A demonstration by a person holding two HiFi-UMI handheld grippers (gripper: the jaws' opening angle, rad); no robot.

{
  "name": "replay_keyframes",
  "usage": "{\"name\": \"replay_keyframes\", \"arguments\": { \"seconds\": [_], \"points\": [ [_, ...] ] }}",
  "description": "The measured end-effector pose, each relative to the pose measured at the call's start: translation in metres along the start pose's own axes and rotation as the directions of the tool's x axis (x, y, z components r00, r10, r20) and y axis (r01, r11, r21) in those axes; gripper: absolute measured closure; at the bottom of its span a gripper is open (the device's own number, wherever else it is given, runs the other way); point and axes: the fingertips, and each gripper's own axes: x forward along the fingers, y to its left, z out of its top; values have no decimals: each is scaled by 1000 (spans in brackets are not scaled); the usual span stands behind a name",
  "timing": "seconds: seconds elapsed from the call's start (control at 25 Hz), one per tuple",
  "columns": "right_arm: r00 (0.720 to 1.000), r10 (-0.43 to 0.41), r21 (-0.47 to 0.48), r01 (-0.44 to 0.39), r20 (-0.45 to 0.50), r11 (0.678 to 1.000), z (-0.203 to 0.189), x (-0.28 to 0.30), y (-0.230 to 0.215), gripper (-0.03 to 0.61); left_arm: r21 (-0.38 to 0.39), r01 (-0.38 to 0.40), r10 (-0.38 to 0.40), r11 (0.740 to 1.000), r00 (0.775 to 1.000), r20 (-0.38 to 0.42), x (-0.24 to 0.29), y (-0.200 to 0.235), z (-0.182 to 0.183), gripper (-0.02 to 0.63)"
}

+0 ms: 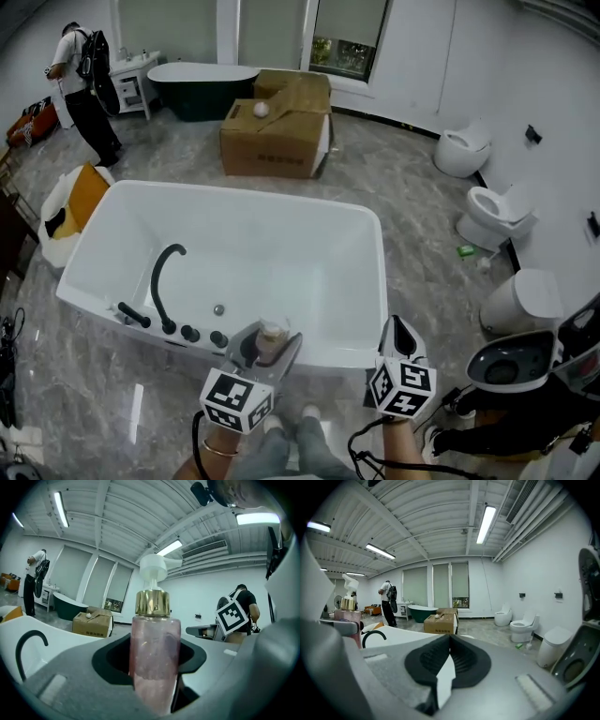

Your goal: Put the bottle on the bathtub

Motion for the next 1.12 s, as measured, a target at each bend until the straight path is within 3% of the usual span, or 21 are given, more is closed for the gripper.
{"name": "replay_keyframes", "arguments": {
  "seconds": [0.56,0.8,1.12],
  "points": [
    [985,-70,73,82,-156,994,-118,18,-69,575,-52,82,-90,995,977,-191,55,-35,-127,390],
    [977,-84,97,104,-195,990,-149,34,-85,575,-76,107,-123,991,961,-246,74,-38,-162,388],
    [972,-96,89,117,-214,989,-174,55,-99,575,-48,223,-227,974,936,-268,112,-58,-193,390]
  ]
}}
